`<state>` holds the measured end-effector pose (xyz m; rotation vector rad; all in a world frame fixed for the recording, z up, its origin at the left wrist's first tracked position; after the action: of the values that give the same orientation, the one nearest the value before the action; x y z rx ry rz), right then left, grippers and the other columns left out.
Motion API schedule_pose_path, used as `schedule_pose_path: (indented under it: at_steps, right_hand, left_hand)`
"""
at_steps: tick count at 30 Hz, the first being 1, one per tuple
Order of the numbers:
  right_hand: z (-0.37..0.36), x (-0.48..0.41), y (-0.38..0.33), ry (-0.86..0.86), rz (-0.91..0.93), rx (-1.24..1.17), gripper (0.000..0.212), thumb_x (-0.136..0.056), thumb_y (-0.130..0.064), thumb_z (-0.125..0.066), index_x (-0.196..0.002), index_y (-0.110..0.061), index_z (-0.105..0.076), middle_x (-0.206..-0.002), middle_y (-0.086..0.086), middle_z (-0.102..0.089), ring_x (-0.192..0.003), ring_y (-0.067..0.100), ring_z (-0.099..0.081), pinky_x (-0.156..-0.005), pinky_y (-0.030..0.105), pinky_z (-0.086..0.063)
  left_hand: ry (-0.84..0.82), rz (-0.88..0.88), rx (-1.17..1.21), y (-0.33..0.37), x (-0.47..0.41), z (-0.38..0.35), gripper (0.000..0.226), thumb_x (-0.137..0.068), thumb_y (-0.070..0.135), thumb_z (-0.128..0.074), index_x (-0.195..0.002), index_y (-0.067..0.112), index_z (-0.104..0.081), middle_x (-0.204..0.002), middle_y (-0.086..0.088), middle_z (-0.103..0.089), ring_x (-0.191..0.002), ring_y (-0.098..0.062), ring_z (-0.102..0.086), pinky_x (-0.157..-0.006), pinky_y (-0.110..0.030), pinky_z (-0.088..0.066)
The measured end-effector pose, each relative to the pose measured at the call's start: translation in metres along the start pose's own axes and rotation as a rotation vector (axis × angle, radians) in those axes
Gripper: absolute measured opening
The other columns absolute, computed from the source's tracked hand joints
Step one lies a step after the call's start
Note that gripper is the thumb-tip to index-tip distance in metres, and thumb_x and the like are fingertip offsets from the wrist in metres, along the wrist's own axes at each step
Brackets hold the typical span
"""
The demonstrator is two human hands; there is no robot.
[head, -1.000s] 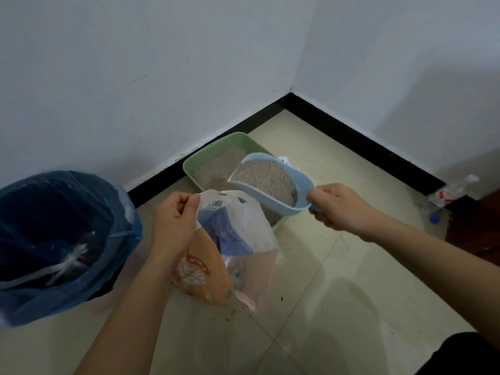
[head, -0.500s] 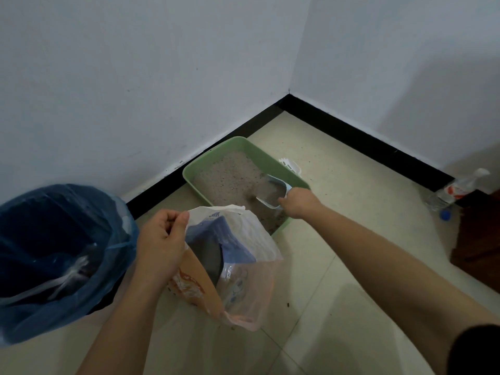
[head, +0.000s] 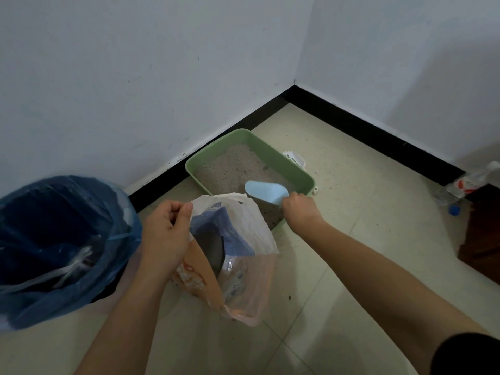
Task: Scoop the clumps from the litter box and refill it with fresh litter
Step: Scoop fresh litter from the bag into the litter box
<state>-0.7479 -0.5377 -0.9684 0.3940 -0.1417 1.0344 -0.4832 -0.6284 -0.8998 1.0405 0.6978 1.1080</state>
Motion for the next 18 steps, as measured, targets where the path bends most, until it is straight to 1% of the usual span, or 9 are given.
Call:
schedule_pose_path:
  at_steps: [2, 5, 7, 9, 12, 13, 14, 16, 18]
  right_hand:
    - [-0.011, 0.006, -0.002, -0.078, 0.002, -0.062, 0.025, -0.091, 0.001, -0.052, -0.110, -0.006, -0.066, -0.107, 0.011, -0.067, -0.096, 0.027, -0.066, -0.074, 0.033, -0.050]
    - [-0.012, 0.007, -0.002, -0.053, -0.056, -0.245, 0.025, -0.089, -0.003, -0.055, -0.111, -0.006, -0.067, -0.101, 0.012, -0.069, -0.089, 0.027, -0.067, -0.072, 0.033, -0.054]
    - [-0.003, 0.008, 0.001, 0.031, -0.106, -0.433, 0.021, -0.091, -0.011, -0.055, -0.107, -0.007, -0.068, -0.097, 0.013, -0.070, -0.083, 0.027, -0.066, -0.065, 0.032, -0.051]
    - [0.014, 0.018, 0.006, 0.147, -0.136, -0.612, 0.020, -0.093, -0.024, -0.056, -0.098, -0.010, -0.068, -0.088, 0.009, -0.070, -0.074, 0.022, -0.064, -0.059, 0.028, -0.046]
    - [0.053, 0.057, 0.012, 0.306, -0.126, -0.780, 0.022, -0.092, -0.035, -0.058, -0.083, -0.015, -0.065, -0.065, -0.004, -0.058, -0.056, 0.008, -0.051, -0.048, 0.024, -0.034]
    - [0.067, 0.074, 0.013, 0.343, -0.109, -0.828, 0.022, -0.091, -0.036, -0.059, -0.081, -0.017, -0.064, -0.062, -0.006, -0.056, -0.053, 0.007, -0.049, -0.047, 0.024, -0.031]
    - [0.081, 0.091, 0.014, 0.363, -0.089, -0.880, 0.021, -0.090, -0.037, -0.061, -0.080, -0.019, -0.064, -0.061, -0.006, -0.056, -0.051, 0.007, -0.049, -0.046, 0.024, -0.031]
    - [0.103, 0.124, 0.017, 0.363, -0.024, -0.920, 0.021, -0.088, -0.041, -0.061, -0.080, -0.022, -0.065, -0.060, -0.003, -0.059, -0.049, 0.010, -0.050, -0.045, 0.024, -0.035]
    - [0.124, 0.153, 0.017, 0.289, 0.071, -0.813, 0.025, -0.088, -0.045, -0.056, -0.077, -0.025, -0.065, -0.056, -0.003, -0.058, -0.044, 0.009, -0.048, -0.044, 0.025, -0.039]
  left_hand:
    - [-0.003, 0.008, -0.010, 0.001, 0.002, 0.000, 0.016, -0.098, 0.029, -0.055, -0.094, 0.015, -0.061, -0.088, -0.003, -0.065, -0.085, -0.022, -0.065, -0.069, -0.038, -0.056]
    - [0.012, -0.005, -0.022, 0.001, 0.004, 0.002, 0.017, -0.097, 0.030, -0.058, -0.092, 0.014, -0.062, -0.085, -0.005, -0.066, -0.082, -0.022, -0.065, -0.069, -0.041, -0.057]
    - [0.009, -0.009, -0.028, 0.001, 0.006, 0.003, 0.016, -0.094, 0.033, -0.061, -0.090, 0.017, -0.063, -0.081, -0.004, -0.065, -0.078, -0.021, -0.064, -0.067, -0.040, -0.055]
    - [-0.022, -0.030, -0.076, 0.004, 0.009, 0.005, 0.018, -0.089, 0.037, -0.067, -0.091, 0.020, -0.060, -0.075, -0.003, -0.059, -0.069, -0.017, -0.057, -0.062, -0.036, -0.051]
    - [-0.144, -0.032, -0.299, 0.008, 0.016, 0.006, 0.033, -0.082, 0.038, -0.075, -0.101, 0.023, -0.053, -0.076, 0.000, -0.052, -0.065, -0.011, -0.048, -0.056, -0.027, -0.042]
    - [-0.163, -0.012, -0.351, 0.008, 0.017, 0.008, 0.035, -0.082, 0.037, -0.075, -0.104, 0.024, -0.051, -0.077, 0.001, -0.052, -0.066, -0.009, -0.049, -0.055, -0.025, -0.039]
    - [-0.158, -0.002, -0.379, 0.008, 0.018, 0.010, 0.033, -0.084, 0.035, -0.074, -0.104, 0.024, -0.051, -0.078, 0.002, -0.053, -0.067, -0.009, -0.051, -0.055, -0.023, -0.038]
    - [-0.091, -0.016, -0.405, 0.006, 0.017, 0.017, 0.018, -0.088, 0.031, -0.068, -0.097, 0.020, -0.058, -0.076, 0.002, -0.057, -0.068, -0.013, -0.056, -0.056, -0.025, -0.041]
    - [-0.037, -0.031, -0.429, 0.005, 0.014, 0.027, 0.012, -0.089, 0.028, -0.065, -0.089, 0.016, -0.064, -0.072, 0.003, -0.061, -0.067, -0.013, -0.059, -0.056, -0.026, -0.042]
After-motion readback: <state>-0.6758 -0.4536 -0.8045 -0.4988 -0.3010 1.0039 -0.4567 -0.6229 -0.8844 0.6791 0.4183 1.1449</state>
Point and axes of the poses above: each hand's wrist, its own x-axis away from the middle knuckle, its own z-axis out of the back of the hand, y = z × x, the point moved 2 cm from there along -x, towards the middle knuckle
